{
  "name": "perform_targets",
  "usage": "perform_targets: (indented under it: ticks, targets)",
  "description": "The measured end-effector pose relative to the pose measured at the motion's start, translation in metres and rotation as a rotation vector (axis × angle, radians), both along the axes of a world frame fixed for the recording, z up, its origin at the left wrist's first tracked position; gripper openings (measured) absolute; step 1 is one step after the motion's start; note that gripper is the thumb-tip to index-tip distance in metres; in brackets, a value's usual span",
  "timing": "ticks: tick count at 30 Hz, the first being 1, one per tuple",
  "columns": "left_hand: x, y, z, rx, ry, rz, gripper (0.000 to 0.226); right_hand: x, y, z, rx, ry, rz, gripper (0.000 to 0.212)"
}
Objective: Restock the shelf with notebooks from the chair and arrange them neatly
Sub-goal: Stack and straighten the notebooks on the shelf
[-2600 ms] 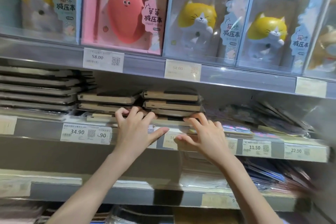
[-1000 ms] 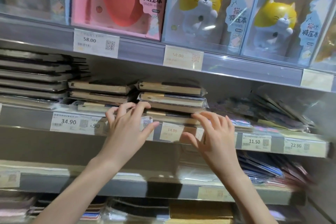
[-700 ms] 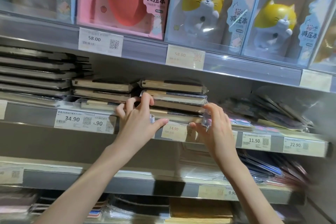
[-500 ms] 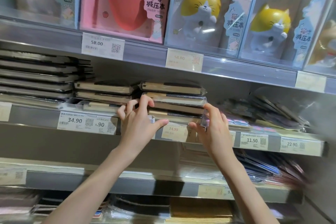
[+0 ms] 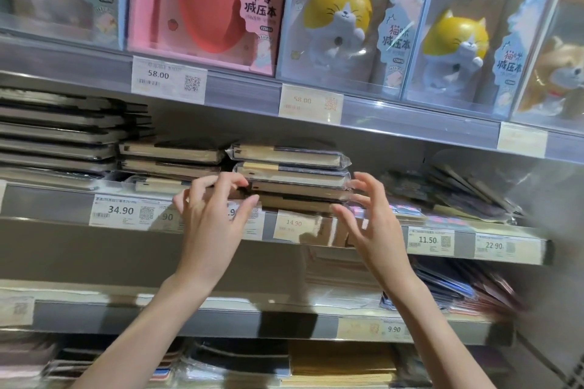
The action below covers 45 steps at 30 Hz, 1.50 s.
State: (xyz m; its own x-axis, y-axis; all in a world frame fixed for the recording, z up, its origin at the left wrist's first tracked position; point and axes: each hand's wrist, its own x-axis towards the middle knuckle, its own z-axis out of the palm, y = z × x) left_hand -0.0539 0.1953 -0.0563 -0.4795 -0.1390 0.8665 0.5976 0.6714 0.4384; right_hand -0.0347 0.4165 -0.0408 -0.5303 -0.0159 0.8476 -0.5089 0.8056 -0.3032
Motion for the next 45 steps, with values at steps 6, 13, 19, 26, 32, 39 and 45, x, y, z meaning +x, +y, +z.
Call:
perform_targets:
  ticks: [6,13,19,26,32,39,45]
  targets:
    - [0.001,-0.004,0.019,0.084,-0.036,0.025,0.051,-0.007,-0.015,0.018,-0.058,0.002,0.048,0.072]
    - [-0.012,0.006,0.028,-0.032,0.014,0.252,0.055,-0.011,-0.017,0.02,-0.005,0.014,0.043,0.06]
    - [-0.019,0.017,0.037,-0.08,-0.029,0.253,0.054,-0.022,-0.01,0.024,0.005,-0.026,-0.063,0.058]
    - [-0.004,0.014,0.045,-0.277,-0.163,0.33,0.053,-0.02,-0.013,0.022,0.294,0.024,-0.157,0.055]
    - [-0.012,0.009,0.049,-0.165,-0.219,0.087,0.054,-0.014,-0.009,0.036,0.274,-0.149,-0.107,0.057]
    - [-0.013,0.013,0.047,-0.14,-0.179,0.061,0.049,-0.019,-0.006,0.037,0.161,-0.235,-0.057,0.053]
    - [-0.01,0.013,0.047,-0.151,-0.207,0.033,0.047,-0.012,-0.01,0.036,0.165,-0.251,-0.129,0.048]
